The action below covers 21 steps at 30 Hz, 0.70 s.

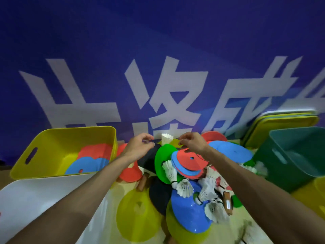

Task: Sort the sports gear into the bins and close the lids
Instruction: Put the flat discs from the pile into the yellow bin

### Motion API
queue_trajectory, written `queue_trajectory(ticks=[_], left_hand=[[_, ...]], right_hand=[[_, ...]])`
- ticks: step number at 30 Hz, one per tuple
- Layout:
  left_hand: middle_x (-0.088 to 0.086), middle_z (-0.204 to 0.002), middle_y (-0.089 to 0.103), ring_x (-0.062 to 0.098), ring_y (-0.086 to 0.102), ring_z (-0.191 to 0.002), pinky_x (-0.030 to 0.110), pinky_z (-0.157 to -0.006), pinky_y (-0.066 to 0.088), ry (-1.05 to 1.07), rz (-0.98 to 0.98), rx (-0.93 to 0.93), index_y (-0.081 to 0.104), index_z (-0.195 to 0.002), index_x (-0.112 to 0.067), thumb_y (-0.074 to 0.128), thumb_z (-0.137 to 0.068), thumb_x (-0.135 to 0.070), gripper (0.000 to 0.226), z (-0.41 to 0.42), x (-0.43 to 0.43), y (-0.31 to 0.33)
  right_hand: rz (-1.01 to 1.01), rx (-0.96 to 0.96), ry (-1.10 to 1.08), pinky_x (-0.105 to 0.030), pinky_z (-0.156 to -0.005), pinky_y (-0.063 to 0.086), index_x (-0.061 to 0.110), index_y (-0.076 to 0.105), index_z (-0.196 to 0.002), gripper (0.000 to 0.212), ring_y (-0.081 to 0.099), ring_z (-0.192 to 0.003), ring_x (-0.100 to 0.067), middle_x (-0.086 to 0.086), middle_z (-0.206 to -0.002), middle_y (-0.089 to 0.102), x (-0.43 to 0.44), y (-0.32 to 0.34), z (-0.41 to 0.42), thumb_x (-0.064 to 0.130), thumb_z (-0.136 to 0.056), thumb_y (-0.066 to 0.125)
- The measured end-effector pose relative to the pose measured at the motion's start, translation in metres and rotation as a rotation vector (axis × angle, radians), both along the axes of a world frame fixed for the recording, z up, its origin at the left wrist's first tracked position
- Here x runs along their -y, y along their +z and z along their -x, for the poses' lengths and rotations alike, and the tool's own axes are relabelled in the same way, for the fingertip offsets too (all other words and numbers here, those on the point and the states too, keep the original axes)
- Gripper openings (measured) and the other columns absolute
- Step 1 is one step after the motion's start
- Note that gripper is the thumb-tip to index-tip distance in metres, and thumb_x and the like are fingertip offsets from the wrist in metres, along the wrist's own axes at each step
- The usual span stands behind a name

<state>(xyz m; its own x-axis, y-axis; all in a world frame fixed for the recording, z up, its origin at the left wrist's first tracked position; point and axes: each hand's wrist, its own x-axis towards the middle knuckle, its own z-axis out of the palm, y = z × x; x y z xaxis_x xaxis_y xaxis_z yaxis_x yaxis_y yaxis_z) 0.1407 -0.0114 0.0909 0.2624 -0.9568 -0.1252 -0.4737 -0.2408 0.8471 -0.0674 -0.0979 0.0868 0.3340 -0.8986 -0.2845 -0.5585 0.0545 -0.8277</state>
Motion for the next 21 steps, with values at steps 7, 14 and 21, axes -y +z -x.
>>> queue_trajectory(ticks=[7, 14, 21], left_hand=[[0.001, -0.105, 0.069, 0.013, 0.063, -0.100, 0.022, -0.090, 0.045, -0.261, -0.087, 0.189, 0.070, -0.103, -0.014, 0.064, -0.083, -0.012, 0.021, 0.096, 0.029, -0.032], [0.002, -0.103, 0.070, 0.020, 0.064, -0.099, 0.035, -0.088, 0.051, -0.303, -0.231, 0.383, 0.071, -0.095, -0.016, 0.062, -0.083, -0.016, 0.015, 0.145, 0.042, -0.090], [0.006, -0.117, 0.060, 0.026, 0.056, -0.108, 0.038, -0.086, 0.048, -0.470, -0.378, 0.710, 0.060, -0.114, -0.016, 0.061, -0.087, -0.032, 0.032, 0.158, 0.050, -0.127]], right_hand=[[0.167, -0.253, 0.012, -0.043, -0.082, 0.053, 0.006, 0.071, -0.097, 0.017, 0.068, -0.089, -0.032, -0.015, -0.093, 0.072, 0.019, -0.018, 0.106, 0.008, -0.087, 0.057], [0.143, -0.351, 0.137, -0.030, -0.086, 0.048, 0.011, 0.069, -0.110, 0.027, 0.063, -0.103, -0.025, -0.007, -0.113, 0.069, 0.021, -0.057, 0.142, 0.012, -0.089, 0.052], [0.116, -0.338, 0.193, -0.022, -0.075, 0.044, 0.012, 0.069, -0.106, 0.030, 0.065, -0.094, -0.025, -0.009, -0.105, 0.071, 0.028, -0.090, 0.157, 0.011, -0.089, 0.045]])
